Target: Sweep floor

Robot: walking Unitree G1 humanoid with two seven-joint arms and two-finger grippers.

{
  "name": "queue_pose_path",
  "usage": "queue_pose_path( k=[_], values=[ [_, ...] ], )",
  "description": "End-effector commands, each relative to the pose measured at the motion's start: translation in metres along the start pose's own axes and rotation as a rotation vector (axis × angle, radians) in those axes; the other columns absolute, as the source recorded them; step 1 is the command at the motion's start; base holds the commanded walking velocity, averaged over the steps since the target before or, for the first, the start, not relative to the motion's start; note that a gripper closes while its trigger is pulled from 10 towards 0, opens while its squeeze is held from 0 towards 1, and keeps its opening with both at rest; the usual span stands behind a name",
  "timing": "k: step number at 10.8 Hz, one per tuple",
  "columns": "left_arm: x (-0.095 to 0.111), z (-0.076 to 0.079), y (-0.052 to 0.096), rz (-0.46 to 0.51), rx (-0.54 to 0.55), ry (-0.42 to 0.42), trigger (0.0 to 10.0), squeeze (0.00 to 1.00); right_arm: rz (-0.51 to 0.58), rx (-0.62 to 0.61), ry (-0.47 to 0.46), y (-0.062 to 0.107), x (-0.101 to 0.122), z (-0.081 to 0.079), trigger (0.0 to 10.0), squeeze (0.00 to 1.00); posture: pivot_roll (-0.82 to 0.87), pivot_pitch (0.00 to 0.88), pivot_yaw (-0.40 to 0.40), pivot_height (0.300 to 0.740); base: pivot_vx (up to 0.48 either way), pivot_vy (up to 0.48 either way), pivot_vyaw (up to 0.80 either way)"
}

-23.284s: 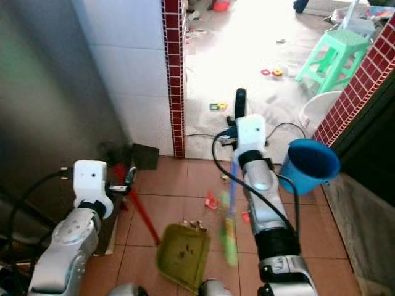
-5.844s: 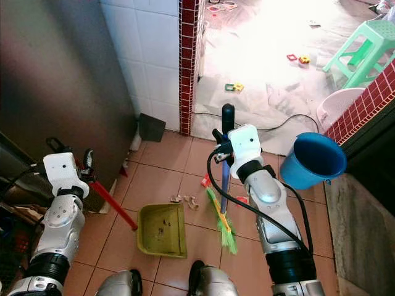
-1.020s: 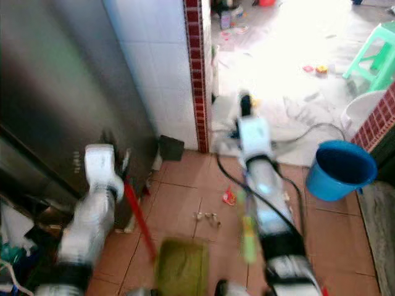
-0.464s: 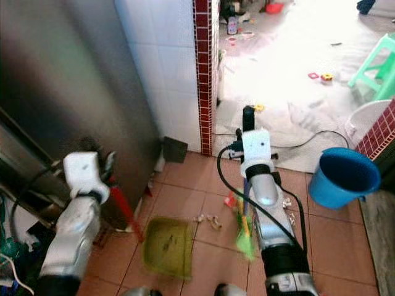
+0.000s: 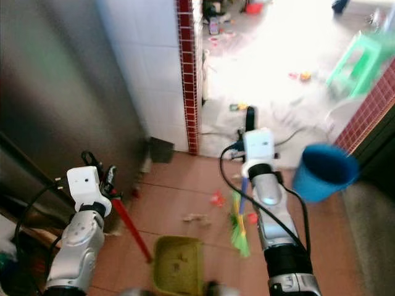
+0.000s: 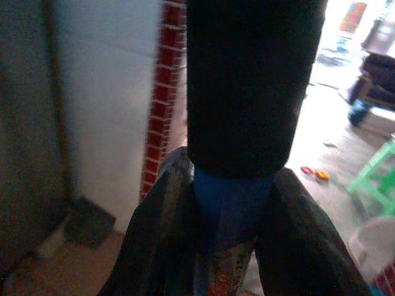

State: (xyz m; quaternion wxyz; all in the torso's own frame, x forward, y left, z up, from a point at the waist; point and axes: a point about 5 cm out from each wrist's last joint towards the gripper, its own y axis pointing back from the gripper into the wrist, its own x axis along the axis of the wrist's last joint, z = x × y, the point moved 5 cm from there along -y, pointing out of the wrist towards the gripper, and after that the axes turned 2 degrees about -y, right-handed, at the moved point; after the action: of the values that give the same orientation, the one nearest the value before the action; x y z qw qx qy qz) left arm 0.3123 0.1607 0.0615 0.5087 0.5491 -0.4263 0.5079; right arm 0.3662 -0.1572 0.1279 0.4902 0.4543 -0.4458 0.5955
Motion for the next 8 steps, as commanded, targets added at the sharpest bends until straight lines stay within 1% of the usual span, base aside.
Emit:
queue_pose_path(
  k=[1, 2, 3, 4, 5, 6, 7, 8],
  values=[
    [0.014, 0.0, -0.001, 0.057, 0.013, 0.002, 10.0, 0.0, 0.026, 0.026, 0.024, -0.006, 0.011, -0.002, 10.0, 0.0, -0.04, 0.0, -0.082, 0.74, 0.0, 0.0, 0.0],
    [0.02, 0.005, -0.002, 0.08, 0.001, -0.007, 10.0, 0.0, 0.033, 0.085, 0.037, -0.013, 0.018, -0.016, 10.0, 0.0, -0.02, 0.0, -0.14, 0.74, 0.0, 0.0, 0.0],
    [0.023, 0.007, -0.003, 0.092, -0.019, -0.029, 10.0, 0.0, 0.047, 0.121, 0.037, -0.017, 0.025, -0.029, 10.0, 0.0, -0.01, 0.009, -0.139, 0.74, 0.0, 0.0, 0.0],
    [0.029, 0.013, -0.003, 0.1, -0.047, -0.025, 10.0, 0.0, 0.06, 0.121, 0.017, -0.014, 0.028, -0.036, 10.0, 0.0, -0.02, 0.019, -0.081, 0.74, 0.0, 0.0, 0.0],
    [0.025, 0.013, 0.001, 0.085, -0.05, -0.013, 10.0, 0.0, 0.064, 0.105, 0.016, -0.006, 0.025, -0.035, 10.0, 0.0, -0.05, 0.016, -0.012, 0.74, 0.0, 0.0, 0.0],
    [0.015, 0.025, 0.001, 0.036, -0.097, 0.005, 10.0, 0.0, 0.041, 0.015, 0.022, 0.004, 0.015, -0.014, 10.0, 0.0, -0.09, 0.0, 0.043, 0.74, 0.0, 0.0, 0.0],
    [0.024, 0.031, -0.008, 0.057, -0.128, 0.003, 10.0, 0.0, 0.049, -0.018, 0.02, -0.002, 0.019, -0.005, 10.0, 0.0, -0.09, 0.0, 0.042, 0.74, 0.0, 0.0, 0.0],
    [0.045, 0.026, -0.026, 0.118, -0.115, -0.016, 10.0, 0.0, 0.096, -0.01, 0.023, -0.019, 0.037, -0.003, 10.0, 0.0, -0.09, 0.0, 0.051, 0.74, 0.0, 0.0, 0.0]
  ],
)
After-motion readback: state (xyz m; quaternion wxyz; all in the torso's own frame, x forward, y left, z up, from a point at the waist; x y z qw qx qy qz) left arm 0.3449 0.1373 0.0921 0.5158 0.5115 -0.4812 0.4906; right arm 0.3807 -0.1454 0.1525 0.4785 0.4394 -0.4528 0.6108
